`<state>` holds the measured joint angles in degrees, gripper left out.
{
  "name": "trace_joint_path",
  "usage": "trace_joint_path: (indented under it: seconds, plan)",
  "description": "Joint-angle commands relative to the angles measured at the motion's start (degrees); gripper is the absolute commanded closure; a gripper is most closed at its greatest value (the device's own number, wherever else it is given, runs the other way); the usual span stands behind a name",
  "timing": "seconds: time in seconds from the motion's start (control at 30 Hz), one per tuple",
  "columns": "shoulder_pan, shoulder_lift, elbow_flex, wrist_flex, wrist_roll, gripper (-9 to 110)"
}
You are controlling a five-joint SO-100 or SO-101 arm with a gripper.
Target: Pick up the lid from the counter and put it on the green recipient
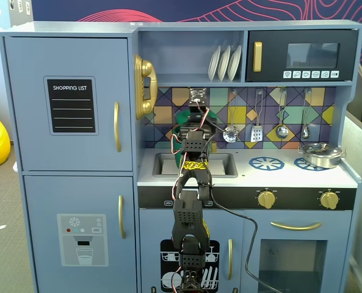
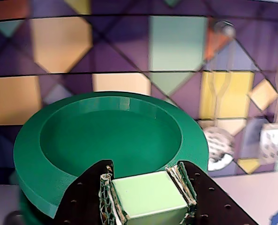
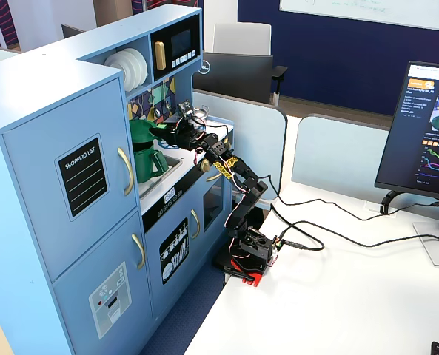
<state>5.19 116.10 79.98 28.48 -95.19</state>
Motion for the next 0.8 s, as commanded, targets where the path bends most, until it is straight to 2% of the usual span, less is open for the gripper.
trace_joint_path:
  seconds: [0.0,0.77]
  plan:
    - [-1.67,4.83,-1.85,0.35,-0.88,102]
    - [-2.81,1.49,4.22,-3.25,-2.02,102]
